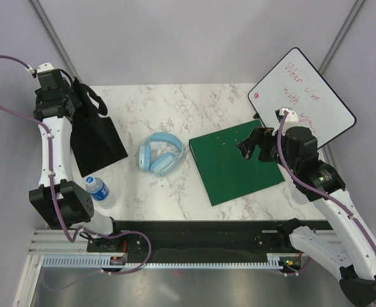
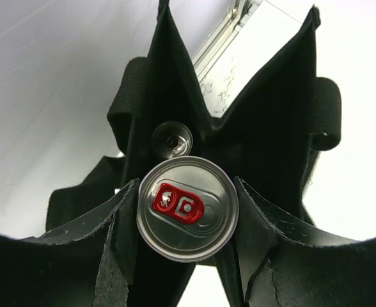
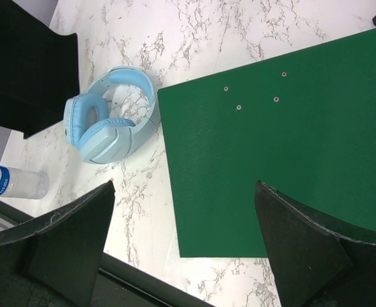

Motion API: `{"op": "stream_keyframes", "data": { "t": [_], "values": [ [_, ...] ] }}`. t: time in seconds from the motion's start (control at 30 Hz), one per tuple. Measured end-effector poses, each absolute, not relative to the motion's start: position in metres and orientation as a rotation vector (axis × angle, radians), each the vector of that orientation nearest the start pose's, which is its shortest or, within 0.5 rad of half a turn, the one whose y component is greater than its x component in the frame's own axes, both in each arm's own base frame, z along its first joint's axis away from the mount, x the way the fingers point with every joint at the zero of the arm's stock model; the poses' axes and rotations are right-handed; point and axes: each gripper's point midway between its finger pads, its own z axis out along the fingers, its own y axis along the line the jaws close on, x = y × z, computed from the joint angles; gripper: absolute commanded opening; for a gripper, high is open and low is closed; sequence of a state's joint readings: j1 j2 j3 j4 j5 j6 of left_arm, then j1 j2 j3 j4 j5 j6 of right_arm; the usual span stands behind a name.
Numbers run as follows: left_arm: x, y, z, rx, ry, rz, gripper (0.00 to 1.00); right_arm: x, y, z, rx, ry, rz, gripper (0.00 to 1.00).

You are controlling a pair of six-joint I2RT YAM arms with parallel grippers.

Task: Place the beverage into the canvas bag

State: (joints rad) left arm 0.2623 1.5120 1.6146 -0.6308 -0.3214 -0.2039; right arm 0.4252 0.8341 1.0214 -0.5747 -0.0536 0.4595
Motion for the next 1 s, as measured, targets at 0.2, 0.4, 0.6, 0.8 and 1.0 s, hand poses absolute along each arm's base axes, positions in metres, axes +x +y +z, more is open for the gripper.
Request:
{"op": "stream_keyframes", "data": {
  "t": [0.2, 0.4, 0.6, 0.8, 1.0],
  "values": [
    [0.404, 0.156, 0.301, -0.666, 1.998, 0.367, 0.02, 0.251, 0.145, 0.286, -0.003, 2.008, 0.632, 0.97],
    [0.414, 0.162, 0.276, -0.682, 2.053, 0.377, 0.02, 0.252, 0.145, 0.289, -0.004, 1.995, 0.635, 0.97],
    [0.415, 0.167, 0.241, -0.707, 2.109, 0.388, 0.02, 0.250, 0.144, 0.292, -0.004, 1.984, 0.639, 0.97],
    [0.418, 0.169, 0.232, -0.707, 2.102, 0.386, 0.02, 0.251, 0.145, 0.292, -0.005, 1.984, 0.638, 0.98],
    [0.421, 0.169, 0.231, -0.707, 2.088, 0.384, 0.08, 0.252, 0.145, 0.291, -0.004, 1.988, 0.637, 0.98]
  ]
}}
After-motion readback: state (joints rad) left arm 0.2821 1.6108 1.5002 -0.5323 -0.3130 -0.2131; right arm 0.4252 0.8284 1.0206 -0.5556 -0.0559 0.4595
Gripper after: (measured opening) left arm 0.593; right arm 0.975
